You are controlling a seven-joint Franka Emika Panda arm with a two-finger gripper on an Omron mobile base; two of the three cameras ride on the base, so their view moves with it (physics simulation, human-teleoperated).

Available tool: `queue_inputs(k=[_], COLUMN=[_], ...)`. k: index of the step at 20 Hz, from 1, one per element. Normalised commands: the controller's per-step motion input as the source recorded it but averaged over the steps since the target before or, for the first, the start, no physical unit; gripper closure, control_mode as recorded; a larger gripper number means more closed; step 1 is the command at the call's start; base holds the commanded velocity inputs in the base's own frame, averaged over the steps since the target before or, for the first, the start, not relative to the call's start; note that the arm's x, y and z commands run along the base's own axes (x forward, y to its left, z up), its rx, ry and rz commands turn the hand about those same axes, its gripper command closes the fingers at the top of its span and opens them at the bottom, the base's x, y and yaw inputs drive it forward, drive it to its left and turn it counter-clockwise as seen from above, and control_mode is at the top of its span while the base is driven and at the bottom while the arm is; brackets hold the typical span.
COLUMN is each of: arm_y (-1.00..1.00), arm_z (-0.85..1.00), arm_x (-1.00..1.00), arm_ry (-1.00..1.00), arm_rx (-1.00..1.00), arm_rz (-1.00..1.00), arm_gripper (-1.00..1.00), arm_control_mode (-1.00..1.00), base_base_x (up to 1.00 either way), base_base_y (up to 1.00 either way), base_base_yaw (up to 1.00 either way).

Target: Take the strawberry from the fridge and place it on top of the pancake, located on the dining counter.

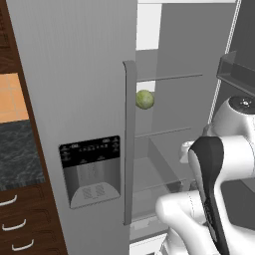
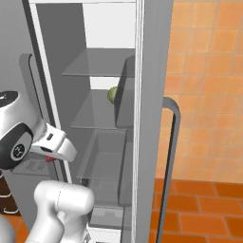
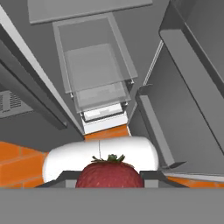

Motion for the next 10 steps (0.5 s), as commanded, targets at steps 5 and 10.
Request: queue_inputs(k=[5,10], arm_y=[0.00,0.00], arm_z=[-0.26,-0.10], arm_x=[-0.02,0.00], arm_ry=[0.01,0.00], arm_rx=[0.00,-0.01], arm_rz=[0.13,0.00], arm_gripper=[1.00,1.00], arm_control_mode=[-1.00,-1.00], base_base_x=[0.00,0.00], base_base_y=[0.00,0.00], base_base_yaw=[0.00,0.00])
